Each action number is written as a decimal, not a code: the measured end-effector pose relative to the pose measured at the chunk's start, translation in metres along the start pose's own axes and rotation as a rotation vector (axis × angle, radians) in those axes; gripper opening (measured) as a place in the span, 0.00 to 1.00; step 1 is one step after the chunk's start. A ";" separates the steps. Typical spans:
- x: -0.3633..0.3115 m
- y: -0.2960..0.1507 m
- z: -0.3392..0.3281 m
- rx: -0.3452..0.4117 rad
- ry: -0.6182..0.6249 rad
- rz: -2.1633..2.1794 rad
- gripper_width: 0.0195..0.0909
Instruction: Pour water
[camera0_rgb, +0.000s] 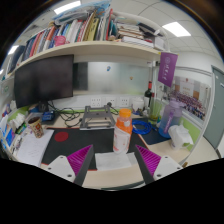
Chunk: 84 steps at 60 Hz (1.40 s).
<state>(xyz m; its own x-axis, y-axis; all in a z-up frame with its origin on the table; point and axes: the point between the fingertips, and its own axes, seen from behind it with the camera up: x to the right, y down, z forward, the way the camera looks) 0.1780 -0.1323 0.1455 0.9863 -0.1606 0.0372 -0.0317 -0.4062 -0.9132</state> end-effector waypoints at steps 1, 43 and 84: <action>0.007 0.000 0.009 0.006 0.002 -0.010 0.92; 0.028 -0.020 0.182 0.164 -0.108 -0.026 0.50; -0.119 -0.098 0.174 0.172 -0.041 -0.586 0.29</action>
<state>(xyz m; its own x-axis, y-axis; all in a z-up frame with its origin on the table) 0.0922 0.0832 0.1595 0.8374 0.0816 0.5405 0.5410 -0.2649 -0.7982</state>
